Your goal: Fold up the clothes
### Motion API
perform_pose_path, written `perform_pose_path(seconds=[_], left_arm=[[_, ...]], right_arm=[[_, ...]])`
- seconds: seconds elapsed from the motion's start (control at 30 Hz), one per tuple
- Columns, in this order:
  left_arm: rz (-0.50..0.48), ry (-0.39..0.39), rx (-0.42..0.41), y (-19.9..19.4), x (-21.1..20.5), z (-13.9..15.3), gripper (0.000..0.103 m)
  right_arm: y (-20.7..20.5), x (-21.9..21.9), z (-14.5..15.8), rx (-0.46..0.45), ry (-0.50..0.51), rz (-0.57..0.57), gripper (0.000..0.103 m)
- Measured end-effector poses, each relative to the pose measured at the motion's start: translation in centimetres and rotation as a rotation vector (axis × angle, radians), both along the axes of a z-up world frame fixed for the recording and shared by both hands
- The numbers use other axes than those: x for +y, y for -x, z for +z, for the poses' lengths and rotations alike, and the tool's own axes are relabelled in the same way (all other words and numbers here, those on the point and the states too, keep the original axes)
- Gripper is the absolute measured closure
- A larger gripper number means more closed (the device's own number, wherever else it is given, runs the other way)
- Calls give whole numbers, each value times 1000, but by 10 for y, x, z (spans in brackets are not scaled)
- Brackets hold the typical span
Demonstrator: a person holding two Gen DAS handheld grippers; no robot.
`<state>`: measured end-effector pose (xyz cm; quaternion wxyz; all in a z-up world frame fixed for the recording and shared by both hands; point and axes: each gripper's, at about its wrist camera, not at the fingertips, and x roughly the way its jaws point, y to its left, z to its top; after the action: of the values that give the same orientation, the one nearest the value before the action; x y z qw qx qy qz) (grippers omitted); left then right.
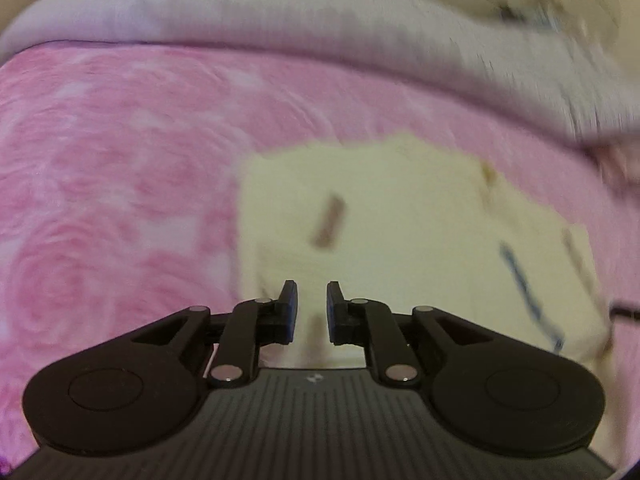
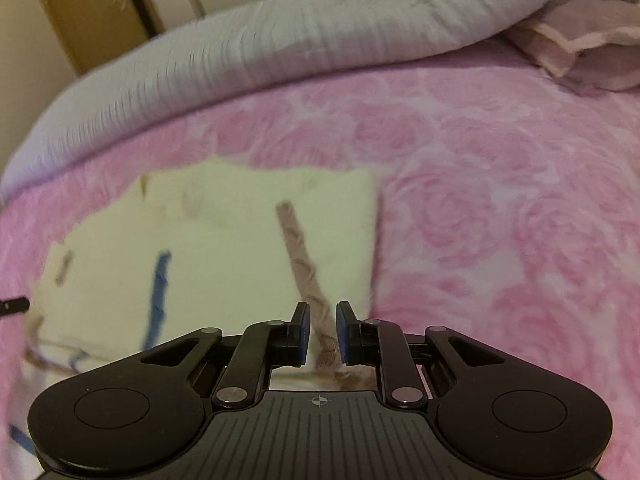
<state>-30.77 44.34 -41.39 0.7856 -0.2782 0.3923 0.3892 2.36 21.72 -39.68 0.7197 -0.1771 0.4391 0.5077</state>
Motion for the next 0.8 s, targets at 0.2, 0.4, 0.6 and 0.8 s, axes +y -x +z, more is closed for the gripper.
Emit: perform_pose_path(seconds=[0.2,0.4,0.6,0.8], left_arm=[[9,5,23,-7,11,10,94],[-24,-80,3,-31,51,22,94],[-33,-40,43,-51,94,-19,91],[-84,-13,-2,-73,101,-8,96]], right_arm=[[-21,8,0,28,46,-4,86],[-31,60,16,-127,-37,80,86],[-42,111,-39,-193,73,176,86],[-58,118,-7,-114,1,71,86]])
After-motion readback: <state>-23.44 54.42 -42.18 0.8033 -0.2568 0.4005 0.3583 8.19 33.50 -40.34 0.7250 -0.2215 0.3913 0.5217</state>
